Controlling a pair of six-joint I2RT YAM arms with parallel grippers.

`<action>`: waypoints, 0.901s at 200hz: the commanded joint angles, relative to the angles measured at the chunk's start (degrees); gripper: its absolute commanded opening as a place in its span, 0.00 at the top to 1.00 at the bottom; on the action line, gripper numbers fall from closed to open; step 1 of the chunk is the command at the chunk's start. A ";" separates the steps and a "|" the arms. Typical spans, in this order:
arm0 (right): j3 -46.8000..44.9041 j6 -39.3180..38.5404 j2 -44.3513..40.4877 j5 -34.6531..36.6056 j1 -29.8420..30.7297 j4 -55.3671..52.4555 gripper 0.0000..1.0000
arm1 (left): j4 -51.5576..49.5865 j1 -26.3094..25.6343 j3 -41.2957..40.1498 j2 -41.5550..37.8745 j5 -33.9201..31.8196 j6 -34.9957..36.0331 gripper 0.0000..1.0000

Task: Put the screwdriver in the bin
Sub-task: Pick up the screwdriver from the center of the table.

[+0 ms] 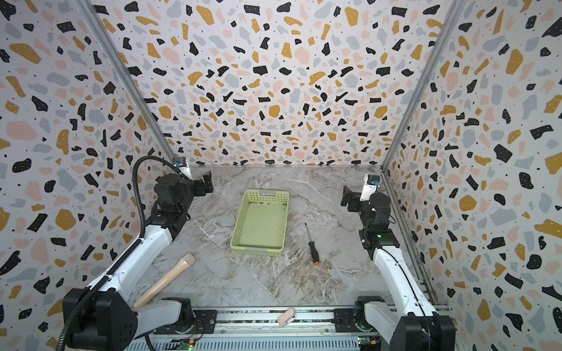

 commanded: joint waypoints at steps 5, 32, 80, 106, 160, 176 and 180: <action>3.02 2.88 0.44 2.05 5.41 -9.40 0.01 | 1.70 0.11 -0.76 -0.14 1.86 -0.29 0.01; 3.34 3.11 2.14 7.51 12.52 -13.05 0.01 | 1.61 0.13 -0.44 1.03 1.75 -1.01 0.00; 2.68 7.39 4.47 10.16 20.18 -17.61 0.01 | 1.34 0.14 -0.05 1.54 1.87 -1.62 0.01; 5.09 11.56 9.18 9.25 21.14 -25.56 0.01 | 0.97 0.11 0.20 2.03 1.28 -2.32 0.00; 1.85 19.05 11.66 9.49 25.98 -27.64 0.00 | 0.45 0.14 0.53 2.78 0.30 -2.22 0.00; 1.10 19.92 12.31 9.78 27.99 -27.53 0.00 | 0.58 0.11 0.40 2.60 -0.06 -2.12 0.00; 1.03 19.97 12.65 9.77 28.72 -27.49 0.00 | 0.56 0.14 0.40 2.63 -0.11 -2.12 0.01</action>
